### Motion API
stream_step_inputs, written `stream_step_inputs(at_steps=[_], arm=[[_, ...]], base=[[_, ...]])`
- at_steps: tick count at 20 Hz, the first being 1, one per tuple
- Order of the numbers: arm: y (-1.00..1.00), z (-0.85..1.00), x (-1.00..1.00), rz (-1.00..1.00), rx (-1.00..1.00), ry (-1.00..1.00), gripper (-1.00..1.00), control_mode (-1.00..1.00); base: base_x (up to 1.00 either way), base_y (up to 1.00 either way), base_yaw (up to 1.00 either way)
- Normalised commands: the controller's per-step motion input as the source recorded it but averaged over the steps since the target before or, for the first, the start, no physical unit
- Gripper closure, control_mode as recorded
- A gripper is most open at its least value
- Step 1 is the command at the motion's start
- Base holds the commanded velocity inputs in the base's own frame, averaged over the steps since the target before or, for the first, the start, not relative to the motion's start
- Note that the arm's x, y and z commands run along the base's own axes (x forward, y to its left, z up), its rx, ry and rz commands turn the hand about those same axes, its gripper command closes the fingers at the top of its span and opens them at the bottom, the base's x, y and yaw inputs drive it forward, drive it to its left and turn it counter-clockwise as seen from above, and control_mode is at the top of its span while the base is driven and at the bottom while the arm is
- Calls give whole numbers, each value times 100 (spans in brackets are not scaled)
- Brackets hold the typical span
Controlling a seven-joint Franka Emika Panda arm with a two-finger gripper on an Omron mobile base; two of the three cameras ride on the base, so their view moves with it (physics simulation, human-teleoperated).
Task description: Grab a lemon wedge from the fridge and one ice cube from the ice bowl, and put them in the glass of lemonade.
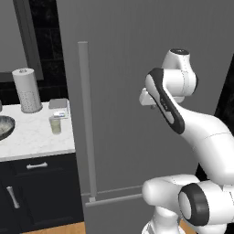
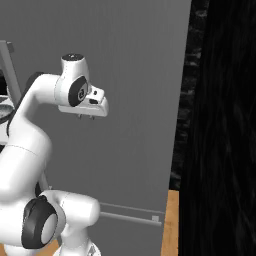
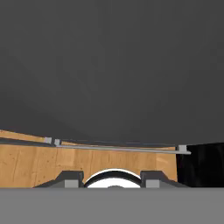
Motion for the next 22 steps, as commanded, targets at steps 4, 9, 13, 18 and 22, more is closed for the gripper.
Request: stream_step_inputs(at_steps=[4, 9, 13, 18, 22], arm=[[0, -25, 33, 9, 4, 19, -100, -100], [0, 0, 0, 0, 0, 0, -100, -100], [-6, 0, -27, -2, 0, 0, -100, -100], [0, 0, -90, 0, 0, -8, -100, -100], [0, 0, -66, 0, 0, 0, -100, -100]], base=[[0, 0, 0], [0, 0, 0], [0, 0, 0], [0, 0, 0], [0, 0, 0]])
